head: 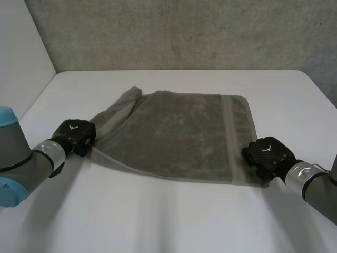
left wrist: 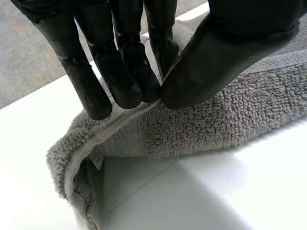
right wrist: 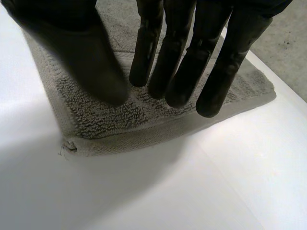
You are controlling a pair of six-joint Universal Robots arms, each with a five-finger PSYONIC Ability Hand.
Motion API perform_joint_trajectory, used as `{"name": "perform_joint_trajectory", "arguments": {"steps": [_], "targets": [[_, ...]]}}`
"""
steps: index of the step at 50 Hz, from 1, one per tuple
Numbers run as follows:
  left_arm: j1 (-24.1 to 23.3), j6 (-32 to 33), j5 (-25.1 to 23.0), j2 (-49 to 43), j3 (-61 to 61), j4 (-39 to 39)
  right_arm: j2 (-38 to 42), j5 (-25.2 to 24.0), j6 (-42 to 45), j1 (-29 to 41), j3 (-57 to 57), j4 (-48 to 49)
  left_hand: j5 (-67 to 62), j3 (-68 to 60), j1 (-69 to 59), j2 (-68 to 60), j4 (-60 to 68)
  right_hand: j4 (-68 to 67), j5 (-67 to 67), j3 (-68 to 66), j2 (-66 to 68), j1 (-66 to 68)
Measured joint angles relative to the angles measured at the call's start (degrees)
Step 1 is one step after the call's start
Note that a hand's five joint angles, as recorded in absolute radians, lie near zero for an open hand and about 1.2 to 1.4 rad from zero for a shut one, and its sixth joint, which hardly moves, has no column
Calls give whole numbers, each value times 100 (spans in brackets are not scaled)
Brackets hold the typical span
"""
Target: Fold the towel.
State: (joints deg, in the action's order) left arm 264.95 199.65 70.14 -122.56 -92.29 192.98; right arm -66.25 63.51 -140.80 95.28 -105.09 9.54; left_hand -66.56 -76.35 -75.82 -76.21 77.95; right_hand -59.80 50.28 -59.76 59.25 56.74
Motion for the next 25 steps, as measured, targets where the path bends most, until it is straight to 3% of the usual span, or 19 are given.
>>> {"name": "perform_joint_trajectory", "arguments": {"steps": [4,7,18,25], "targets": [[-3,0,-2,9,-16,-2,-115,-45,-3,-96,-2,-136,0,0,0,0,0,2110,-2284,2163,-2136,-1900],[-4,1,-6,20,-27,-1,-202,-100,14,-211,13,-288,0,0,0,0,0,2727,-2938,2736,-2686,-2451],[-5,4,-23,43,-71,-2,-136,-728,232,-604,187,-782,0,-1,0,0,0,2803,-2905,2795,-2759,-2531],[-5,4,-33,43,-103,2,69,-886,515,-761,256,-800,0,-1,0,0,0,2481,-2476,2477,-2443,-2174]]}}
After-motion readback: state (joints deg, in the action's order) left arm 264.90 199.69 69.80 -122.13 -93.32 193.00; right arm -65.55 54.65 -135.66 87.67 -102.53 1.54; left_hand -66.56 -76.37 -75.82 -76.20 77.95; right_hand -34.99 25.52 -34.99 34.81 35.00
